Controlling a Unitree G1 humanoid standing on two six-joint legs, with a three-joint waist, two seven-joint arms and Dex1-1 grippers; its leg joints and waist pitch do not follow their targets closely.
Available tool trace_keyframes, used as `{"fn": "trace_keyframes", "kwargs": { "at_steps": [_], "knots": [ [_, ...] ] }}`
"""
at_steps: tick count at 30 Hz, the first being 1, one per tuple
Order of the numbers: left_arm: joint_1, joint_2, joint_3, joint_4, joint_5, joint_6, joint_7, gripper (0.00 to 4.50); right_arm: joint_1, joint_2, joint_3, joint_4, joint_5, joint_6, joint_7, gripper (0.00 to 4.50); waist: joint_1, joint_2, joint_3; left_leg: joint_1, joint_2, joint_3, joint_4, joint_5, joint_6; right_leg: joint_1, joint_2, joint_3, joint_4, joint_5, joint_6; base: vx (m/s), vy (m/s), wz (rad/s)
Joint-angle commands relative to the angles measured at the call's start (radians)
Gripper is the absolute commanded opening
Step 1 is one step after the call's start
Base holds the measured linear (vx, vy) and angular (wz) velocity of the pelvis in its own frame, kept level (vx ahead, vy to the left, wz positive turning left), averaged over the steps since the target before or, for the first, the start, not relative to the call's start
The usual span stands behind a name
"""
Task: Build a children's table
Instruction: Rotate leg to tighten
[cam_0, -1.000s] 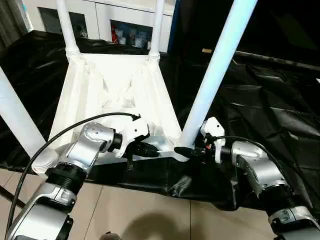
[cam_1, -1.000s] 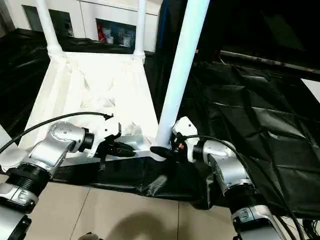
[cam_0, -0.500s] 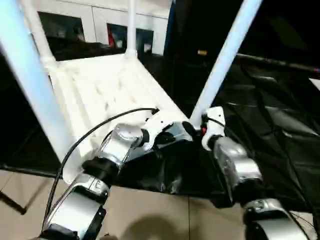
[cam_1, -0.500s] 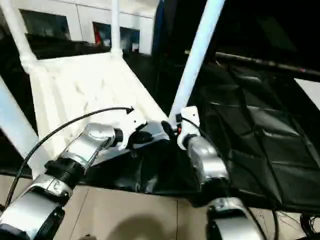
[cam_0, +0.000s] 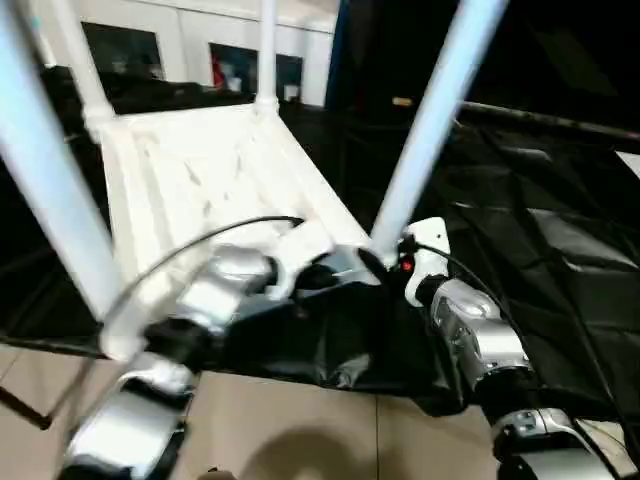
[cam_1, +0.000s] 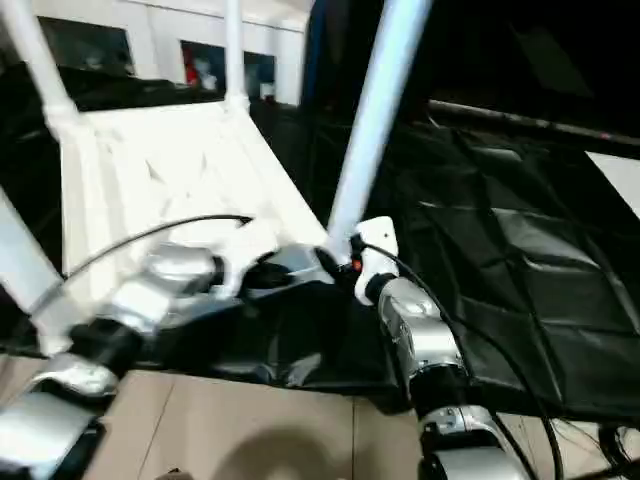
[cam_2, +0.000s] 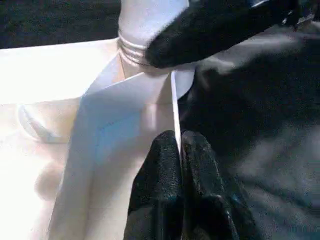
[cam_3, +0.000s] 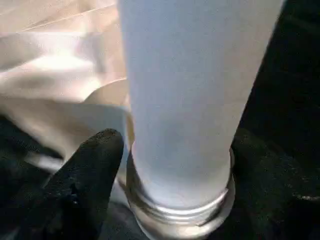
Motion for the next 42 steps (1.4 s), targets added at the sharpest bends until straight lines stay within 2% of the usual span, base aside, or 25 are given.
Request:
{"fn": "trace_keyframes", "kwargs": {
  "at_steps": [1,2,3,4,7,9,11,15,19,20,22,25,30,39,42],
  "knots": [
    [0.037,0.005,-0.007,-0.060,-0.059,-0.004,-0.093,0.00,0.000,-0.041,0.013,-0.071,0.021,-0.001,0.092,3.73,0.003,-0.002,-0.060,-0.002,0.007,0.010,-0.055,-0.146,0.048,0.051,-0.052,0.043,-0.078,-0.144,-0.164,0.000,0.000,0.00],
    [0.037,0.005,-0.007,-0.060,-0.059,-0.004,-0.093,0.00,0.000,-0.041,0.013,-0.071,0.021,-0.001,0.092,3.73,0.005,0.001,-0.061,0.001,0.008,0.011,-0.052,-0.133,0.054,0.050,-0.053,0.045,-0.073,-0.110,-0.180,0.000,0.000,0.00],
    [0.045,0.015,-0.010,-0.078,-0.067,-0.001,-0.118,0.00,0.002,-0.059,0.016,-0.081,0.027,0.005,0.125,3.73,0.004,-0.003,-0.060,0.000,0.007,0.012,-0.053,-0.127,0.058,0.051,-0.051,0.044,-0.072,-0.097,-0.185,0.000,0.000,0.00],
    [0.049,0.019,-0.011,-0.085,-0.071,0.000,-0.128,0.00,0.003,-0.067,0.018,-0.085,0.029,0.009,0.142,3.73,0.006,0.000,-0.060,0.003,0.007,0.012,-0.052,-0.129,0.061,0.050,-0.051,0.044,-0.070,-0.088,-0.192,0.000,0.000,0.00],
    [0.056,0.031,-0.012,-0.105,-0.084,0.002,-0.155,0.00,0.004,-0.111,0.044,-0.088,0.015,0.019,0.210,3.73,0.009,-0.002,-0.060,0.001,0.007,0.012,-0.051,-0.122,0.062,0.053,-0.051,0.043,-0.067,-0.076,-0.200,0.000,0.000,0.00],
    [0.058,0.036,-0.014,-0.113,-0.088,0.006,-0.166,0.00,0.004,-0.129,0.057,-0.084,0.005,0.019,0.230,3.73,0.010,-0.004,-0.060,0.000,0.006,0.012,-0.050,-0.120,0.060,0.055,-0.052,0.043,-0.067,-0.076,-0.198,0.000,0.000,0.00],
    [0.067,0.049,-0.015,-0.147,-0.098,0.023,-0.186,0.00,0.018,-0.179,0.109,-0.095,-0.030,0.024,0.298,3.73,0.010,-0.004,-0.059,-0.001,0.006,0.012,-0.050,-0.128,0.058,0.057,-0.053,0.043,-0.069,-0.094,-0.193,0.000,0.000,0.00],
    [0.064,0.047,-0.009,-0.148,-0.096,0.027,-0.190,0.00,0.026,-0.190,0.121,-0.089,-0.041,0.026,0.308,3.73,0.011,-0.006,-0.060,0.000,0.005,0.013,-0.048,-0.119,0.061,0.056,-0.053,0.044,-0.069,-0.093,-0.190,0.000,0.000,0.00],
    [0.065,0.049,-0.010,-0.153,-0.097,0.031,-0.192,0.00,0.025,-0.186,0.115,-0.073,-0.038,0.021,0.292,3.73,0.010,-0.006,-0.060,0.000,0.005,0.012,-0.048,-0.113,0.061,0.056,-0.052,0.043,-0.068,-0.086,-0.194,0.000,0.000,0.00],
    [0.066,0.050,-0.011,-0.157,-0.099,0.035,-0.192,0.00,0.023,-0.184,0.112,-0.067,-0.033,0.019,0.285,3.48,0.010,-0.006,-0.061,0.000,0.005,0.012,-0.048,-0.113,0.061,0.056,-0.052,0.043,-0.067,-0.085,-0.194,0.000,0.000,0.00],
    [0.067,0.051,-0.010,-0.159,-0.101,0.037,-0.192,0.00,0.019,-0.180,0.106,-0.062,-0.022,0.021,0.281,3.48,0.010,-0.006,-0.061,0.000,0.005,0.012,-0.047,-0.113,0.062,0.056,-0.051,0.043,-0.067,-0.081,-0.197,0.000,0.000,0.00],
    [0.070,0.052,-0.008,-0.161,-0.105,0.042,-0.198,0.00,0.025,-0.172,0.096,-0.077,0.001,0.030,0.306,3.11,0.009,-0.006,-0.061,0.000,0.005,0.012,-0.047,-0.110,0.065,0.057,-0.051,0.043,-0.065,-0.074,-0.201,0.000,0.000,0.00],
    [0.078,0.059,-0.007,-0.167,-0.111,0.049,-0.211,0.00,0.035,-0.168,0.085,-0.097,0.026,0.049,0.329,2.80,0.008,-0.007,-0.063,-0.001,0.004,0.012,-0.045,-0.098,0.069,0.058,-0.051,0.042,-0.062,-0.055,-0.206,0.000,0.000,0.00],
    [0.083,0.058,-0.009,-0.171,-0.114,0.058,-0.211,0.00,0.038,-0.157,0.074,-0.103,0.054,0.058,0.325,2.75,0.009,-0.005,-0.063,0.000,0.005,0.012,-0.045,-0.100,0.067,0.058,-0.051,0.042,-0.062,-0.055,-0.210,0.000,0.000,0.00],
    [0.072,0.023,-0.008,-0.135,-0.080,0.071,-0.120,0.00,0.035,-0.121,0.049,-0.074,0.047,0.062,0.232,2.75,0.009,-0.005,-0.064,0.000,0.004,0.012,-0.045,-0.097,0.064,0.058,-0.051,0.042,-0.062,-0.054,-0.208,0.000,0.000,0.00]
  ]
}}
